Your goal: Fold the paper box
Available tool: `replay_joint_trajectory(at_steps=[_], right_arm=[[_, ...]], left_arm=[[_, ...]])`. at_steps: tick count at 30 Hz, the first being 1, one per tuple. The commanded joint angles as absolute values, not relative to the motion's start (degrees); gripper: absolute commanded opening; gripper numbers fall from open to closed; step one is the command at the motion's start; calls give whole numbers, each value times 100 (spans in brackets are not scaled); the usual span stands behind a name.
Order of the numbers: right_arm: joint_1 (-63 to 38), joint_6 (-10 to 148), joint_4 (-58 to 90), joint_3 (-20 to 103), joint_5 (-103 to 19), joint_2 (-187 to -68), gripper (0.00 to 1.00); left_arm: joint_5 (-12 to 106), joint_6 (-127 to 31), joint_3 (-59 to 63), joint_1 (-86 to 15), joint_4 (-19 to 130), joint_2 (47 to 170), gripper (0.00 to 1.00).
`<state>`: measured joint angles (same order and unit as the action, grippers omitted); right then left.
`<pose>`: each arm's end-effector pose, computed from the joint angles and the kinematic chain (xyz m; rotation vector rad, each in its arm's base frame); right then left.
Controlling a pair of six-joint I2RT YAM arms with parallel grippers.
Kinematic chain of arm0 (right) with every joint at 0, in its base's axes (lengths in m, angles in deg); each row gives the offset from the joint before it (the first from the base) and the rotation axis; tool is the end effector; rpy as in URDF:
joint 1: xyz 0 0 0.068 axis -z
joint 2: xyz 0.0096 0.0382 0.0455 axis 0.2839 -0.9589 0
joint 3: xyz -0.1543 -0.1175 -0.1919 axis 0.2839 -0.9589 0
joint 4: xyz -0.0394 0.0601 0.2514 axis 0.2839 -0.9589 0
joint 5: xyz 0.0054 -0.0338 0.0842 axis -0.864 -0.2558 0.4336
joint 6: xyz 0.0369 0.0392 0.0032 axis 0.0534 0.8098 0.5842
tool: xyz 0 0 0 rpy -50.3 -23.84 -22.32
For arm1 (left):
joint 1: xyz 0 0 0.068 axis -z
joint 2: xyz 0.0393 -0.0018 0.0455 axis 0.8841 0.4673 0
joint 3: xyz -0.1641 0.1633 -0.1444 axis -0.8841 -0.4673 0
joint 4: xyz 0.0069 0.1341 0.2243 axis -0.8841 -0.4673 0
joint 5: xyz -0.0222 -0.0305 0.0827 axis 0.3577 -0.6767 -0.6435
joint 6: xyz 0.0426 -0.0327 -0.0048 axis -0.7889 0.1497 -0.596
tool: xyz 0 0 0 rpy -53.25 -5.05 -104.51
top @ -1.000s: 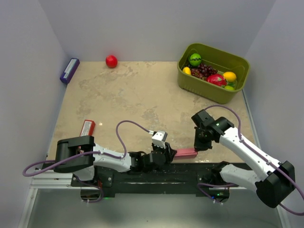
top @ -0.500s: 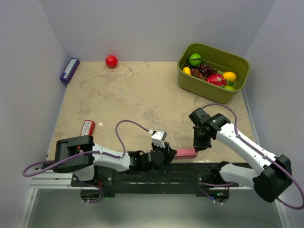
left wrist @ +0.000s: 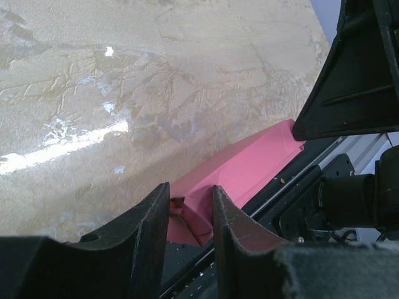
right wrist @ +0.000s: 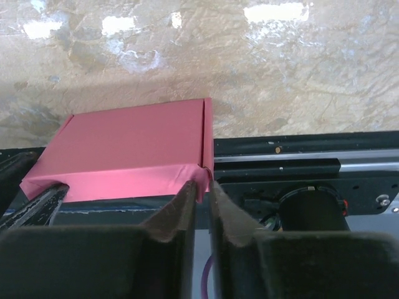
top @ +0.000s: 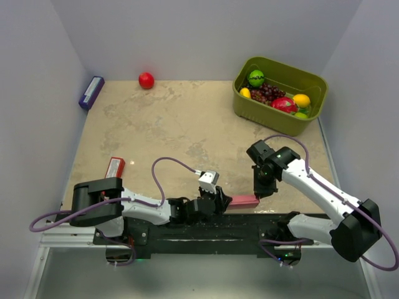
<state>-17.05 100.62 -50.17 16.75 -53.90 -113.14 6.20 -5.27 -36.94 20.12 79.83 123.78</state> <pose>0.1530 0.0981 0.2398 0.1357 2.9849 0.0277 0.0588 -0.2897 0.1505 0.1702 2.1321 -0.8814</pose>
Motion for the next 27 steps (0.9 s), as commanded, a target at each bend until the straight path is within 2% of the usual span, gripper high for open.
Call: replay_joint_trajectory(at_steps=[1,2,3,6,13,14,18,21,27], right_arm=[[-1673,9934,-5315,1806,-5767,-11122,32],[-1673,9952,-5298,1858,-5775,-11078,40],[-1673,9969,-5280,1946,-5897,-11008,55],[-1664,9961,-5184,1903,-6022,-10885,69],[-1664,10241,-3927,1244,-4967,-10297,77],[-1673,10251,-3909,1218,-4854,-10235,85],[-1664,10241,-3795,1235,-4941,-9936,93],[-1673,10286,-3567,1235,-4844,-9777,95],[-1673,10286,-3540,1103,-4896,-9584,96]], left_arm=[[969,-1218,-4437,2021,5131,12886,7],[960,-1209,-4455,2021,5148,12851,7],[951,-1218,-4455,2021,5148,12851,7],[916,-1218,-4464,2021,5148,12842,7],[758,-1209,-4376,2021,4964,12667,6],[723,-1218,-4324,2021,4842,12597,7],[679,-1402,-4306,2021,4850,12368,7],[635,-1464,-4192,2021,4701,12201,12],[608,-1464,-3779,2021,4235,11657,36]])
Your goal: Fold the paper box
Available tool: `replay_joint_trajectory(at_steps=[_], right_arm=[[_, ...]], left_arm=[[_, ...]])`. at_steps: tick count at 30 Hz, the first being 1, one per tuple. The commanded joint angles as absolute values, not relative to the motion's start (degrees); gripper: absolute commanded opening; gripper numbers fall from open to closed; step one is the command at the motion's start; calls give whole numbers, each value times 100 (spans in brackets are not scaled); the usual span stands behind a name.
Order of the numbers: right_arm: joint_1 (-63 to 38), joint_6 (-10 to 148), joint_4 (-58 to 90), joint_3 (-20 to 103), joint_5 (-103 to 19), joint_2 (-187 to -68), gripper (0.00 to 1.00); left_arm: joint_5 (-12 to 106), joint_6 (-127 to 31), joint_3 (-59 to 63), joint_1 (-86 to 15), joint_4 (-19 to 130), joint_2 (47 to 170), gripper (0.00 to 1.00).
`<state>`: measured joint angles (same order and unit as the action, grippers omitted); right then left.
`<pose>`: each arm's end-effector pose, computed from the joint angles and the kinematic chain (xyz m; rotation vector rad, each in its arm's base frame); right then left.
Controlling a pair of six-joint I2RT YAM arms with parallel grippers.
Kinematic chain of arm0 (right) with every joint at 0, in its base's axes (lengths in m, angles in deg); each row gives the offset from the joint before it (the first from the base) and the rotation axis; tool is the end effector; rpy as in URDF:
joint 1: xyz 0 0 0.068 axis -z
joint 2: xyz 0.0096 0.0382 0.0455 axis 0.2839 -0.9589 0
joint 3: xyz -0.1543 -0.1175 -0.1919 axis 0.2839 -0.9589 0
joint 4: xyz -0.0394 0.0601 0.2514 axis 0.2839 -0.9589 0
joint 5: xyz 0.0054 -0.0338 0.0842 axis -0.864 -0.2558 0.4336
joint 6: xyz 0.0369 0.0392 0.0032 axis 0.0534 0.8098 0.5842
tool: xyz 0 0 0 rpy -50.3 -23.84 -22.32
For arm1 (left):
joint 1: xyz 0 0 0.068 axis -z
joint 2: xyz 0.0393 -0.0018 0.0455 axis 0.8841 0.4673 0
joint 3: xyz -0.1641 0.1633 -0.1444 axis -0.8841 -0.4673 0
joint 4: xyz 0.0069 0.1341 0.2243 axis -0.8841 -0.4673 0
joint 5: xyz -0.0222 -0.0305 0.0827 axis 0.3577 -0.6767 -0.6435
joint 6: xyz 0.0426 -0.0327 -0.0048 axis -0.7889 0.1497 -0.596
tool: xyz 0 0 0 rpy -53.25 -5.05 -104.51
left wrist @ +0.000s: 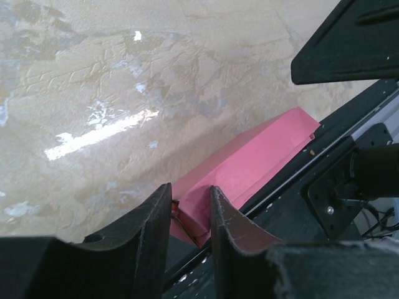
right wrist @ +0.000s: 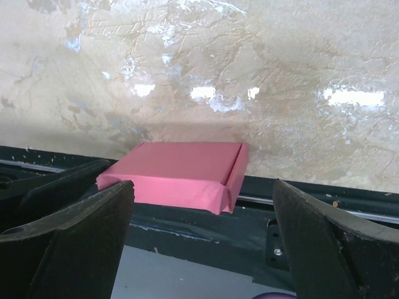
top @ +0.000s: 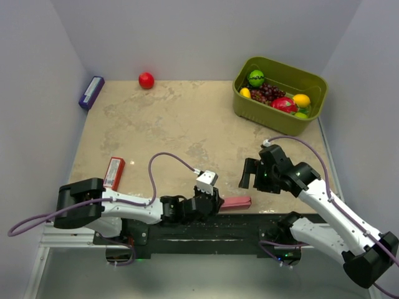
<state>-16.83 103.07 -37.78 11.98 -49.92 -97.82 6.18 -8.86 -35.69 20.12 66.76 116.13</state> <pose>0.1336 0.0875 0.2639 0.1793 2.6715 0.4369 0.0569 -0.2752 0.1726 0.2696 2.1569 -0.7718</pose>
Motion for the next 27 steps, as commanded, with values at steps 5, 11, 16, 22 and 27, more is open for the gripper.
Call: replay_joint_trajectory(at_steps=[5,11,16,22,27], right_arm=[[-1664,10224,-3259,972,-4704,-9399,97],[-1673,10172,-3065,664,-4493,-9145,97],[-1673,10084,-2889,383,-4299,-9004,97],[-1673,9829,-2406,110,-3719,-9030,96],[-1673,9671,-2231,40,-3605,-9144,94]], left_arm=[[459,-1412,-3278,1978,3778,11269,52],[406,-1192,-2899,1898,3523,10848,73],[766,-569,-3415,1758,3846,10129,85],[1170,-23,-4331,1644,4646,9144,85],[1346,232,-4779,1591,5244,8764,86]])
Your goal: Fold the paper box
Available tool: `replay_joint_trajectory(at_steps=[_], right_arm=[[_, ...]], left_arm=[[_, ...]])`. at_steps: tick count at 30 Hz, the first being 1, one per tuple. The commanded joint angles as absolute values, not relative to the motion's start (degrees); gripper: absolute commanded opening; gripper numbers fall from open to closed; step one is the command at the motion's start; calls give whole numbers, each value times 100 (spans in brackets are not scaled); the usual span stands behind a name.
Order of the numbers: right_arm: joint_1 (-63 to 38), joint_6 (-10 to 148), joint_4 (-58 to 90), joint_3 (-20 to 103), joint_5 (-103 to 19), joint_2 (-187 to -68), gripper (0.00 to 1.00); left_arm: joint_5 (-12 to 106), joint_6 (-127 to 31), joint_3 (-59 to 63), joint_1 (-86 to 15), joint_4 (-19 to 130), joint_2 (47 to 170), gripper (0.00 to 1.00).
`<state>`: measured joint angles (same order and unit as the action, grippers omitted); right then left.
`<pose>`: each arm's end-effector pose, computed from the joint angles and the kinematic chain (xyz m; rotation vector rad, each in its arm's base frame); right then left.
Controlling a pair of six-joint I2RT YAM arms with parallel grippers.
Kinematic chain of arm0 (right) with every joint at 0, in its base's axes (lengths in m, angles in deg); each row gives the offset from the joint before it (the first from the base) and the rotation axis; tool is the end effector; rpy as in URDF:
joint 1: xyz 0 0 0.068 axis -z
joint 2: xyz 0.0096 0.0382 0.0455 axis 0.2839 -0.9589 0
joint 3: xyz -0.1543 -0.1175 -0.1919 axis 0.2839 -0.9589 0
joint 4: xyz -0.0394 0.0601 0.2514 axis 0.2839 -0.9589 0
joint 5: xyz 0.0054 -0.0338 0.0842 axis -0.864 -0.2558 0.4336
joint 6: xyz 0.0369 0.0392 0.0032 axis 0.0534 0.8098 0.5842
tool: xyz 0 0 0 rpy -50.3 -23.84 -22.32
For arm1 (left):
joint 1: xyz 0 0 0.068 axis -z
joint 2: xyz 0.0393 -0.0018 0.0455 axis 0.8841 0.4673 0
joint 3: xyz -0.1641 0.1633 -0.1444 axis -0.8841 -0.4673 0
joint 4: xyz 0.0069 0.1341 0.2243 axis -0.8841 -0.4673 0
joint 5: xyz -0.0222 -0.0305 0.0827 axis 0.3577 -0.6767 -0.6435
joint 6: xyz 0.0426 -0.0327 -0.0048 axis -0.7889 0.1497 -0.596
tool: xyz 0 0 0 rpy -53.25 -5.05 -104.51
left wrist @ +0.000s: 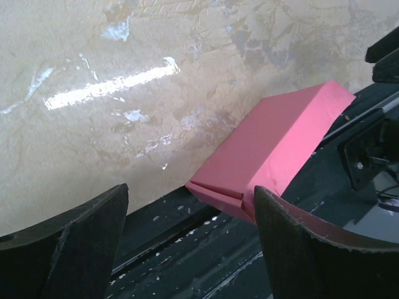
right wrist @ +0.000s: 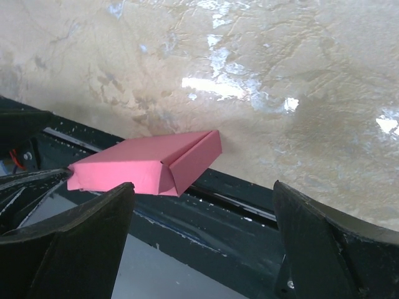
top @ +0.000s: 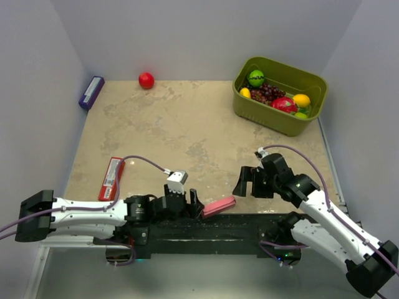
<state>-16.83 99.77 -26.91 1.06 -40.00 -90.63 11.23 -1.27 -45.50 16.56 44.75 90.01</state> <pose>0.1206 0.0863 0.2334 0.0227 2.6121 0.6973 0.0545 -0.1880 0.1865 0.1519 2.2964 -0.7676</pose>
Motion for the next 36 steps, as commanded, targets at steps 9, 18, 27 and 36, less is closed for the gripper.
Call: replay_joint_trajectory(at_steps=[9,18,27,36], right_arm=[[-1682,9592,-1817,-171,-3201,-9302,85],[-1787,9539,-1527,-400,-2849,-9399,72],[-1919,9521,-1255,-461,-2796,-9575,59],[-2042,9609,-1140,-593,-2691,-9531,42]], left_arm=[[1487,399,-4894,1520,5579,8624,86],[2084,961,-5402,1512,5876,8518,81],[2173,1173,-5712,1512,6615,8588,74],[2287,1366,-6054,1512,7353,8720,64]])
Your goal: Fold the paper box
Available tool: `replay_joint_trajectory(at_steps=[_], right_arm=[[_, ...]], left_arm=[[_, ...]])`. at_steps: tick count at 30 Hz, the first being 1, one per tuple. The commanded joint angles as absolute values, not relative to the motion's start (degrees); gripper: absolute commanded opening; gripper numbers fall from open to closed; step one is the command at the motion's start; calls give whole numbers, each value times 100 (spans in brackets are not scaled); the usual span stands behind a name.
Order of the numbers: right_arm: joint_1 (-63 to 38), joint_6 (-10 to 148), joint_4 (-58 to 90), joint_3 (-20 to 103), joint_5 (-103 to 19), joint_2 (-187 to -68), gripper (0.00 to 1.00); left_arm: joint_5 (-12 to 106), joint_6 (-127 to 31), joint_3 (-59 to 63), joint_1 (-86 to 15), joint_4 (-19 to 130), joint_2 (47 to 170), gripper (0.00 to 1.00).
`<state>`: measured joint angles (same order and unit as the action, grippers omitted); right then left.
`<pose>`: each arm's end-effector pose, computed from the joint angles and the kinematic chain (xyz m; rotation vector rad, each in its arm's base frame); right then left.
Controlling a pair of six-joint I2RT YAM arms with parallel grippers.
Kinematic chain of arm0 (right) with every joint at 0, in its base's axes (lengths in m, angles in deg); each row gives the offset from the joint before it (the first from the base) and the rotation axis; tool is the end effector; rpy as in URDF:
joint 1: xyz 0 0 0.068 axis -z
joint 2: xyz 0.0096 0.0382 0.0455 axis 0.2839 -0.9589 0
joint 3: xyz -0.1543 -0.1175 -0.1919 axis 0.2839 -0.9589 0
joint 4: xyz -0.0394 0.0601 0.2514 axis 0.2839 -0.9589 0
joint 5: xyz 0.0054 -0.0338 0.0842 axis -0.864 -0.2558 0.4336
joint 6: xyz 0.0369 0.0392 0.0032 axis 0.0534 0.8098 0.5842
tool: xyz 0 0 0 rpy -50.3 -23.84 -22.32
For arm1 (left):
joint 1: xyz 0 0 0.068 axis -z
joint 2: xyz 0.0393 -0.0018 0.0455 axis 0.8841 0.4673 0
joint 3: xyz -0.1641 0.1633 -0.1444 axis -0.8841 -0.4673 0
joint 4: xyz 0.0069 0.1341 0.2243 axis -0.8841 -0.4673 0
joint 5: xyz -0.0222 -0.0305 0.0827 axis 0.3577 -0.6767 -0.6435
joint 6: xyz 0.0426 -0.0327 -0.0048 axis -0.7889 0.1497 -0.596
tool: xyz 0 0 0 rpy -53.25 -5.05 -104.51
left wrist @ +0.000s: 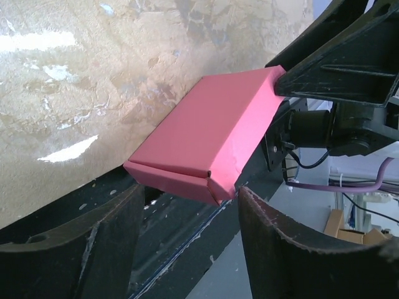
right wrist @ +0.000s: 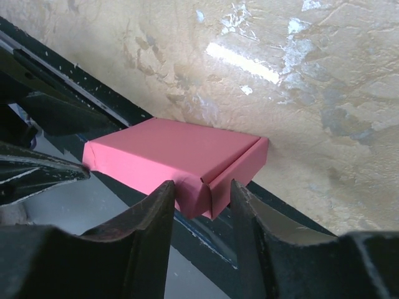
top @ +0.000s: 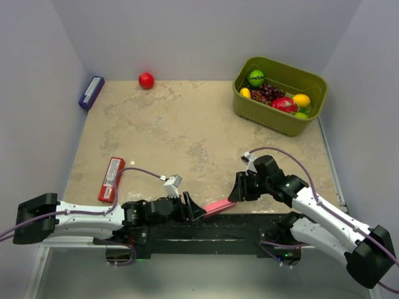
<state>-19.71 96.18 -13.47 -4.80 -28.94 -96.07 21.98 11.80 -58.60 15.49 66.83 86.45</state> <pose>0.1282 0.1093 0.2048 -0.2230 2.6115 0.9365 0.0488 -0.1740 0.1563 -0.0779 2.3111 -1.2350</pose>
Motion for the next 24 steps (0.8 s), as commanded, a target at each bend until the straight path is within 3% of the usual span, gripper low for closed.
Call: replay_joint_trajectory(at_steps=[1,13,24], right_arm=[[-2059,9635,-1114,-654,-2682,-9505,40],[-2279,9969,-781,-725,-2726,-9382,17],[-2332,10347,634,-470,-3630,-9319,13]], left_arm=[[2304,1375,-6081,1512,7442,8738,60],[2367,1156,-6011,1512,8321,9371,33],[2261,-1031,-5018,757,7996,9581,27]])
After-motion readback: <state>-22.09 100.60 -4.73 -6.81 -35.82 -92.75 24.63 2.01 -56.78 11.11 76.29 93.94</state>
